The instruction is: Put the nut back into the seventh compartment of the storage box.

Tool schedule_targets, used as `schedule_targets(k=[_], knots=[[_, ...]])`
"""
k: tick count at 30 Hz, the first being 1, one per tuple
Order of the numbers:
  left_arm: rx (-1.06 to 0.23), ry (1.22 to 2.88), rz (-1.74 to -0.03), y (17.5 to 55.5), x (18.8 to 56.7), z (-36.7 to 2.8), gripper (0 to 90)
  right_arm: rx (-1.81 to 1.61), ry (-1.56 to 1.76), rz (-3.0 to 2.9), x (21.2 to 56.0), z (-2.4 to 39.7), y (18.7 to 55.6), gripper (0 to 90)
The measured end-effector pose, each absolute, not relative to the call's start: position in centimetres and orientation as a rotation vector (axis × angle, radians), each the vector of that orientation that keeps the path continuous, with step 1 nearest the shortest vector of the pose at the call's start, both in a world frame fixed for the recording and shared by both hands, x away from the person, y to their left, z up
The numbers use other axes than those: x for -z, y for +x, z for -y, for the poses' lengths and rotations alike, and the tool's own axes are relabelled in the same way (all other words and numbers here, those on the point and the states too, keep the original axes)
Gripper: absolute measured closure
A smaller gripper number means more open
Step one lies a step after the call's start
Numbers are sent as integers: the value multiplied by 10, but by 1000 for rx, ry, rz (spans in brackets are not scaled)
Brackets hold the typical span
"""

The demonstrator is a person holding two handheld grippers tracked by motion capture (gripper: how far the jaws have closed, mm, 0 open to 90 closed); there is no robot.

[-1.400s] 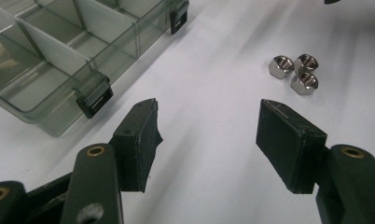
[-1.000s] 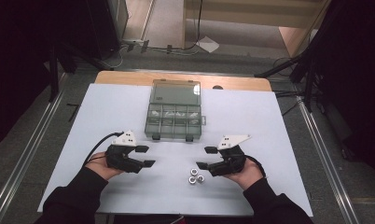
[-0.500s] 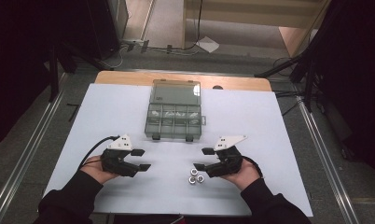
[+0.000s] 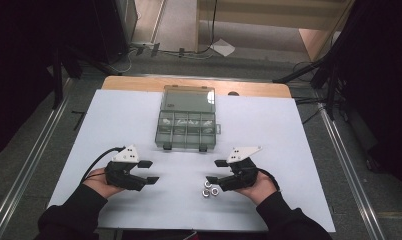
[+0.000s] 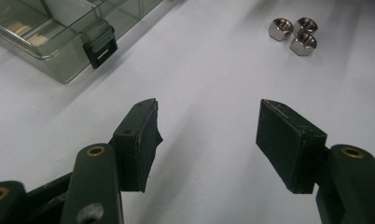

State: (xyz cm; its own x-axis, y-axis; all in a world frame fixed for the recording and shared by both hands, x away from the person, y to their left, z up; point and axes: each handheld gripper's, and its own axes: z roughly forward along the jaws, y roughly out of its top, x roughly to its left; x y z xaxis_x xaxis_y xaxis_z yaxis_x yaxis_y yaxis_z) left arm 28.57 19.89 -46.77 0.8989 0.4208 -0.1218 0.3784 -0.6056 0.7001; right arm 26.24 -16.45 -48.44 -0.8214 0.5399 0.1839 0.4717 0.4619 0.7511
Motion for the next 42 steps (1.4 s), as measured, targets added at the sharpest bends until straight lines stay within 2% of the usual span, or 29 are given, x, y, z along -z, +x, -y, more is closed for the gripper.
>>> schedule_targets(k=[18, 42], knots=[[-67, 2274, -562, 288, 469, -200, 387, -1227, 925, -2643, 494, 157, 261, 378], [-65, 2288, -554, 290, 470, -197, 387, -1124, 960, -2671, 505, 145, 253, 523]])
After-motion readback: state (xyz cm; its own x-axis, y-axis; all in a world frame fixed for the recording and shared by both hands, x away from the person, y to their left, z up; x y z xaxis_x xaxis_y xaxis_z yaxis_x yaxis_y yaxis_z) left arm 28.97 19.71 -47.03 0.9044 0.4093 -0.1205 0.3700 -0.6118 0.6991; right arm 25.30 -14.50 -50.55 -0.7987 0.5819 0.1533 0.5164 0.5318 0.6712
